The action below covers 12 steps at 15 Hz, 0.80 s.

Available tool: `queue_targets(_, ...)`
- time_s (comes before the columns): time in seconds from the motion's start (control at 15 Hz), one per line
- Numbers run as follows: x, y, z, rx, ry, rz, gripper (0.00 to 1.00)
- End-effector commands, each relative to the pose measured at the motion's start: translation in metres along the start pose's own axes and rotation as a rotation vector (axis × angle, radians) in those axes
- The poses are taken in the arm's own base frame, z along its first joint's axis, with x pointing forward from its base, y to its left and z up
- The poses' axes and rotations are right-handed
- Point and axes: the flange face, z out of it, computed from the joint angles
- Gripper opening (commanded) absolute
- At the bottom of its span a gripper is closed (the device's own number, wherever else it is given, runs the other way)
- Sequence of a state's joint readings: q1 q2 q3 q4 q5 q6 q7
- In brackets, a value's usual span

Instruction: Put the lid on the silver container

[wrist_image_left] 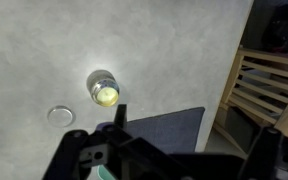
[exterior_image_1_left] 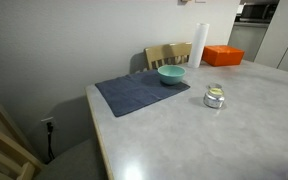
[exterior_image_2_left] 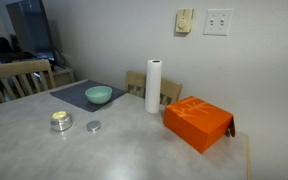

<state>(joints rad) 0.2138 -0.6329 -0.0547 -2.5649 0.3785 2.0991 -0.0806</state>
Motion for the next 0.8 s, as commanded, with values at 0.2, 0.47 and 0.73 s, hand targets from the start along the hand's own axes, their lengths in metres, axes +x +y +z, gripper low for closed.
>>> queue_targets(0.2, 0.014, 0.016, 0.03, 0.076, -0.08, 0.058, 1.0)
queue_targets(0.47, 0.009, 0.012, 0.031, 0.055, -0.073, 0.07, 1.0)
queue_targets(0.73, 0.02, 0.018, 0.03, -0.023, 0.075, 0.071, 1.0)
